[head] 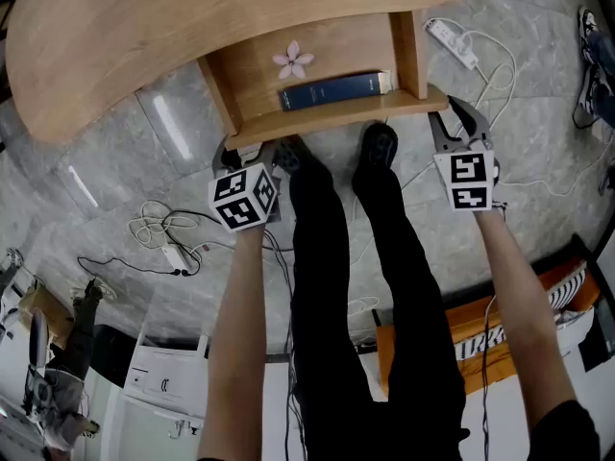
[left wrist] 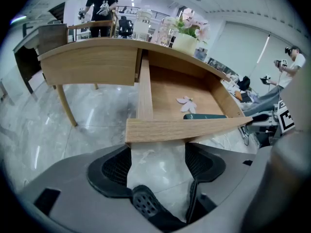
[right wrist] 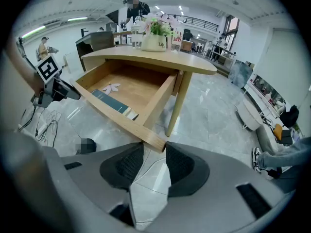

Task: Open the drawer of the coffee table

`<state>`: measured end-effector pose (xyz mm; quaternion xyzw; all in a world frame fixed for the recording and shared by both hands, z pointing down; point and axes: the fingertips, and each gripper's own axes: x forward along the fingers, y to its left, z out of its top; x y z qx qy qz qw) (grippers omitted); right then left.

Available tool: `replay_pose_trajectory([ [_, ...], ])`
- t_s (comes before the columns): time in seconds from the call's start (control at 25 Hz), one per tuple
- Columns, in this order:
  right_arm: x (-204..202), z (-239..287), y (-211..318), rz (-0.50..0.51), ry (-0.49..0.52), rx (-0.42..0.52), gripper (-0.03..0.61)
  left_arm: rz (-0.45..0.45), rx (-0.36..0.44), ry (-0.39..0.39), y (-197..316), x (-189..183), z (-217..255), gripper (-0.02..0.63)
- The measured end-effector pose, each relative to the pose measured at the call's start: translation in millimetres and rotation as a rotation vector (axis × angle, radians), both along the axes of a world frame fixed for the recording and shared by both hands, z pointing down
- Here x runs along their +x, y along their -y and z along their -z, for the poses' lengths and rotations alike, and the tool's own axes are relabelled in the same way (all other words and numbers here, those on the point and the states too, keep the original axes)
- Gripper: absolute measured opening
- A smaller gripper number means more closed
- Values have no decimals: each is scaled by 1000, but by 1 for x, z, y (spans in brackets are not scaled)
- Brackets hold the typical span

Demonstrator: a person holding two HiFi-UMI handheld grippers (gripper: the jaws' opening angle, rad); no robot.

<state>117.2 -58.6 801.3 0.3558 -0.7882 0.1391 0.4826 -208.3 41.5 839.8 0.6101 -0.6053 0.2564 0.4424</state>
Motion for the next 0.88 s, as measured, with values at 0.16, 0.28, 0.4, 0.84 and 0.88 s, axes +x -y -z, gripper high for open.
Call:
replay_pose_trajectory([
  [0.16,1,-2,-1,-1,-3,-4,144,-5,-8,0,-1,1,-2,354],
  [0.28,1,-4,-1,3,-2,-2,144,-3,-2,1,-1,1,-4,354],
  [0.4,1,-4,0,8,0,3,146,-1,7,3,0,1,-4,354],
  [0.84,6,-5,-2,-37,-49,-32,188,-42,-60,40,-9,7,-10,390],
  [0.88,9,-2,-1,-44,-51,-35,189,-50,-78,47,-14,7,-10,393],
])
